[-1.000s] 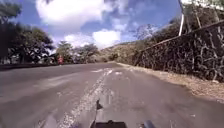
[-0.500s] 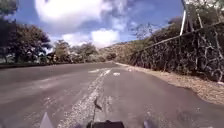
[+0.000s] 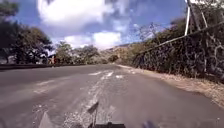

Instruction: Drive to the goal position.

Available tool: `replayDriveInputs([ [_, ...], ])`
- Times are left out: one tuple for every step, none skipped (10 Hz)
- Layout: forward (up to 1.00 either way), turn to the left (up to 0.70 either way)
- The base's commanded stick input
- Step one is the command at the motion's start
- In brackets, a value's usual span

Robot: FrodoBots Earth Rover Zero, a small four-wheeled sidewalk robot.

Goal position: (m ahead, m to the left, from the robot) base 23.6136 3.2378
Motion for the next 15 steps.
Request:
replayDriveInputs([
  [0.63,-0.31],
  [0.63,-0.31],
  [0.63,-0.23],
  [0.63,-0.15],
  [0.63,-0.06],
  [0.63,0.00],
  [0.63,0.00],
  [0.63,0.00],
  [0.63,0.00],
  [0.63,0.00],
  [0.63,0.00],
  [0.63,-0.02],
  [0.63,-0.04],
  [0.63,-0.21],
  [0.63,-0.26],
])
